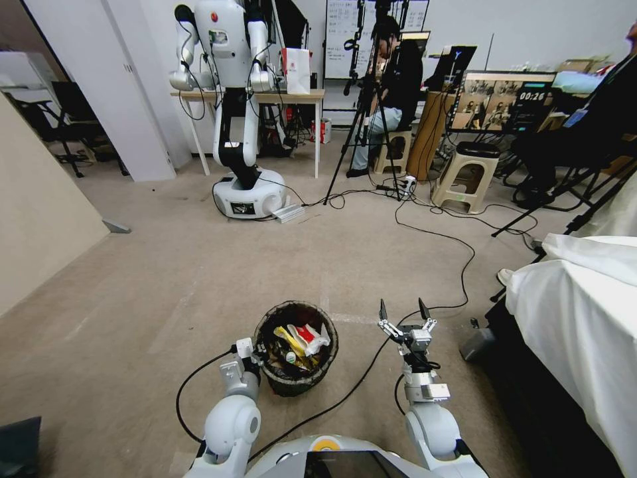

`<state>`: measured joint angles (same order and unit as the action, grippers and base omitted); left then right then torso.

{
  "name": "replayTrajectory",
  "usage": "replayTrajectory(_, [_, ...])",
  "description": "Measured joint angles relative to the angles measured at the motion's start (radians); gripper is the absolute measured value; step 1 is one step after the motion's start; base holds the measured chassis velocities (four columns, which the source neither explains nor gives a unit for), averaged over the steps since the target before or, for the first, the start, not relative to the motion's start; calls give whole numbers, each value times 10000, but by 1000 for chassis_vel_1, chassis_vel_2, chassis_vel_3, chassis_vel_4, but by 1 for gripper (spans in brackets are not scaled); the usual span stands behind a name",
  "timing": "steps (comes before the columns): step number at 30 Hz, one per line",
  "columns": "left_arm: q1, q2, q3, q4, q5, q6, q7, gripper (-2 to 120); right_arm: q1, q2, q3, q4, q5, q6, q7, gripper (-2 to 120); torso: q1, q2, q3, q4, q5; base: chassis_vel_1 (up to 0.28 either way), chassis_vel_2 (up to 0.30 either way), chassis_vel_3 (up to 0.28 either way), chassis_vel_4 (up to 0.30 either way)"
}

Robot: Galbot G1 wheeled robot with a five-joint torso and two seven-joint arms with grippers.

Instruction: Pick up the trash bin, then pick up the garbage from the floor and place it into the trash bin.

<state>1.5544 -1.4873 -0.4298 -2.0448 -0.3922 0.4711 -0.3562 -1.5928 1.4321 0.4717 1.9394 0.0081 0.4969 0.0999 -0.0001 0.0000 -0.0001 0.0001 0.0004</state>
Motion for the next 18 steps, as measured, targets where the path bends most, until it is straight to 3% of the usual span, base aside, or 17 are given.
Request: replayTrajectory(18, [-276,-35,-196,587,-474,47,-53,1,-12,81,-26,-92,-71,64,-31,100,0,2,-2,1,3,0,0,0,0])
